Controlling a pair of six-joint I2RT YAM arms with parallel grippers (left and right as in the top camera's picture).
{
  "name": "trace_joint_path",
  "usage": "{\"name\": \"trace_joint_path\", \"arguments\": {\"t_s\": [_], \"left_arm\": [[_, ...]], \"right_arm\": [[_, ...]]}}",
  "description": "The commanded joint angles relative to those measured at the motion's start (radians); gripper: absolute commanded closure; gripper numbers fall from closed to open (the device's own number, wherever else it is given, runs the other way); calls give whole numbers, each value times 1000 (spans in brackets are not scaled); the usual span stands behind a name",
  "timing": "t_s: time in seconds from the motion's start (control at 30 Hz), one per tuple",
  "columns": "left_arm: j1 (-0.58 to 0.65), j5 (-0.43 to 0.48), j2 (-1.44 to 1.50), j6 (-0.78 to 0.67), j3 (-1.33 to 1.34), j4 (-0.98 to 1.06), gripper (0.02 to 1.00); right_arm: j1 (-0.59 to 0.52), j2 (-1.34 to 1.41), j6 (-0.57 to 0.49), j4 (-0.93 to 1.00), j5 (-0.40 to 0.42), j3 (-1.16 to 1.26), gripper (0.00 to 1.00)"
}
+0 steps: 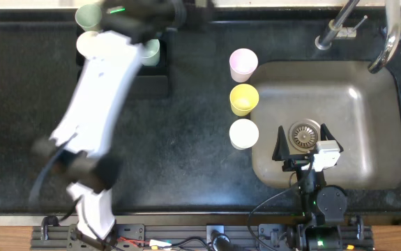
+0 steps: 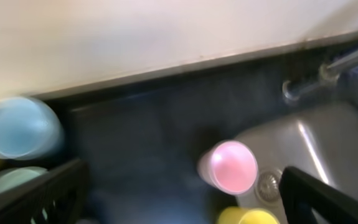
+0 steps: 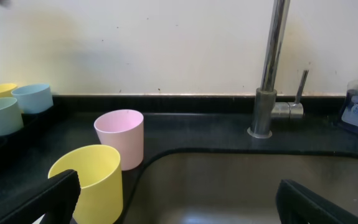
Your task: Store Cups
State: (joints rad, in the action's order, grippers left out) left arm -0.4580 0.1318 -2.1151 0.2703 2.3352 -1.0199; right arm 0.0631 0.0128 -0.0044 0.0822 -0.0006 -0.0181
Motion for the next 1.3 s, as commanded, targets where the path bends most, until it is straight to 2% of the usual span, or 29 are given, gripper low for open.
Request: {"name": "trace_joint_path", "arguments": {"t_s": [0.03, 0.13, 0.23, 1.1, 1.13, 1.17, 1.2, 1.23, 1.27, 1.3], "left_arm": [[-77, -74, -216, 222, 192, -141, 20], [-91, -72, -273, 307, 201, -185, 20], [-92, -66, -295, 334, 201, -187, 20], [-106, -44, -402, 367, 200, -208, 20], [-106, -45, -402, 367, 200, -208, 51], [-106, -46, -402, 367, 200, -206, 198], [-106, -48, -402, 367, 200, -204, 483], [-106, -48, -403, 367, 200, -199, 847], [-106, -48, -403, 367, 200, -194, 982], [-106, -48, -403, 367, 200, -188, 982]], "right_arm": [[-3, -8, -2, -5, -7, 13, 5], [-3, -8, -2, -5, -7, 13, 3], [-3, -8, -2, -5, -7, 13, 5], [-3, -8, -2, -5, -7, 13, 7], [-3, -8, -2, -5, -7, 13, 5], [-3, -8, -2, -5, -7, 13, 5], [-3, -8, -2, -5, -7, 13, 5], [-3, -8, -2, -5, -7, 13, 7], [-3, -8, -2, -5, -7, 13, 5], [-3, -8, -2, -5, -7, 13, 3]]}}
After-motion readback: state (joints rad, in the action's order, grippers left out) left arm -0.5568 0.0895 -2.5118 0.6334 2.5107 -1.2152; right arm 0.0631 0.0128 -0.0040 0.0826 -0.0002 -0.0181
